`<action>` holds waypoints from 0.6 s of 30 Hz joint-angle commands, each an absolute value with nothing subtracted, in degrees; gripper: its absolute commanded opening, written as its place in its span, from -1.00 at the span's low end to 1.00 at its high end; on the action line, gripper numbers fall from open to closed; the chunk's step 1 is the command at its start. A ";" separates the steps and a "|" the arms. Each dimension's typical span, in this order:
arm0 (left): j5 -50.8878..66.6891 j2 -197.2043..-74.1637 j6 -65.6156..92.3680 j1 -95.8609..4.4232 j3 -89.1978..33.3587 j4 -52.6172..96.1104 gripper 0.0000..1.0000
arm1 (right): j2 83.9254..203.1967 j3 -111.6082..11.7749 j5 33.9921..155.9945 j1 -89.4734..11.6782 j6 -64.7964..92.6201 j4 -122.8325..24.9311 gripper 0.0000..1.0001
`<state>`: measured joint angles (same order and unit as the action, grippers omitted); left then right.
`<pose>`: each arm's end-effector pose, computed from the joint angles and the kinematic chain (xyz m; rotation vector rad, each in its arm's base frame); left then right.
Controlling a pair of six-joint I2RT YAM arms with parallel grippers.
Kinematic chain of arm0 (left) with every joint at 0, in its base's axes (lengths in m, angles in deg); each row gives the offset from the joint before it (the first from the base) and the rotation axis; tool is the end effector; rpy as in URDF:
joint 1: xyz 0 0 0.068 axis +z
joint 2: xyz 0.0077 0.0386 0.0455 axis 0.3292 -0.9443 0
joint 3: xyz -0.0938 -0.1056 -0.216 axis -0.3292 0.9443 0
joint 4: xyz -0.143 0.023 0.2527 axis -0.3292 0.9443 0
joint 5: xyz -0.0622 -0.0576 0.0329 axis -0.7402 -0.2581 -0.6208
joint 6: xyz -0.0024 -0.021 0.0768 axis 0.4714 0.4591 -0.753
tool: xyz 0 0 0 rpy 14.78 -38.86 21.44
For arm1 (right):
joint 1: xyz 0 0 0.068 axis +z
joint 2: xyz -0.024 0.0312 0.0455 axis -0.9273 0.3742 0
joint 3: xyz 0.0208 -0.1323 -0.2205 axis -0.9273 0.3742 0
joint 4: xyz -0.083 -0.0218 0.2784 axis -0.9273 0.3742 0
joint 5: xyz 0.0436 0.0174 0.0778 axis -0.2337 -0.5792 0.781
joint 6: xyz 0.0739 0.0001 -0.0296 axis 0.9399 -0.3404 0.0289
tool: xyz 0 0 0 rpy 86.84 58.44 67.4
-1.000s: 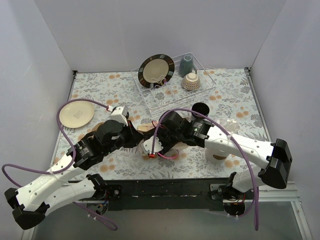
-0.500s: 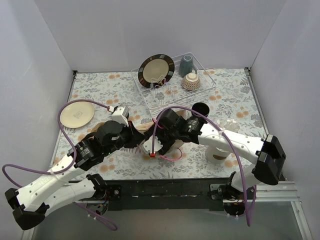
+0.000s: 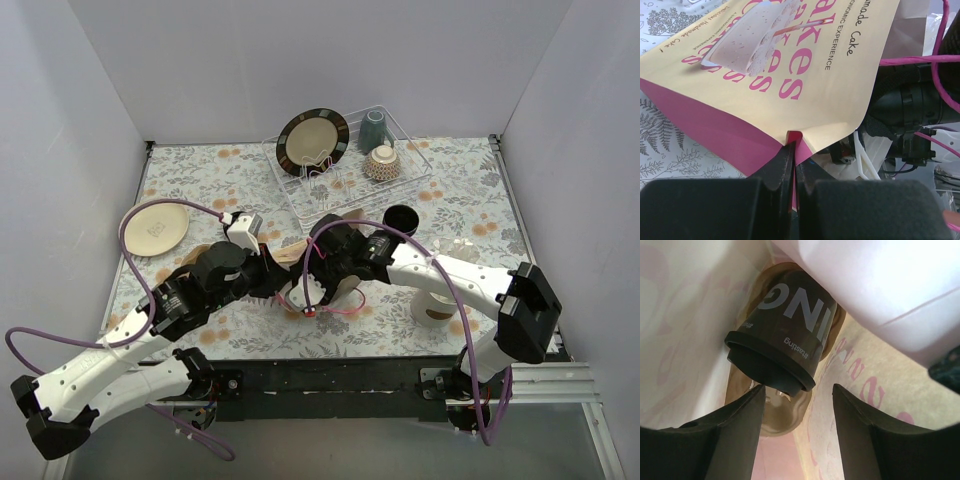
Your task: Pack the takeout coffee
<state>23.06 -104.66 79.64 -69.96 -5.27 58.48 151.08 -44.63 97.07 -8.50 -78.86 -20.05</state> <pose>0.1558 -0.1775 0.3020 -0.6254 2.2454 -1.1633 0.1881 0.3425 0.2277 -2.3030 0.6334 -0.0134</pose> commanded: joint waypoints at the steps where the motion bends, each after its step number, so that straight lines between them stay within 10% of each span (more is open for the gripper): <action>1: 20.82 -102.55 79.49 -69.93 -4.53 56.81 -1.00 | 152.04 -45.30 99.30 -8.61 -82.11 -23.44 0.27; 18: 22.49 -102.73 75.28 -69.93 -5.76 59.98 -1.00 | 150.81 -46.17 93.59 -7.82 -97.32 -28.45 0.34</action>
<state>23.19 -104.61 78.20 -69.92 -4.24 58.61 152.63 -44.67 95.76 -8.34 -90.29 -23.09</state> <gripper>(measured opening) 0.009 0.668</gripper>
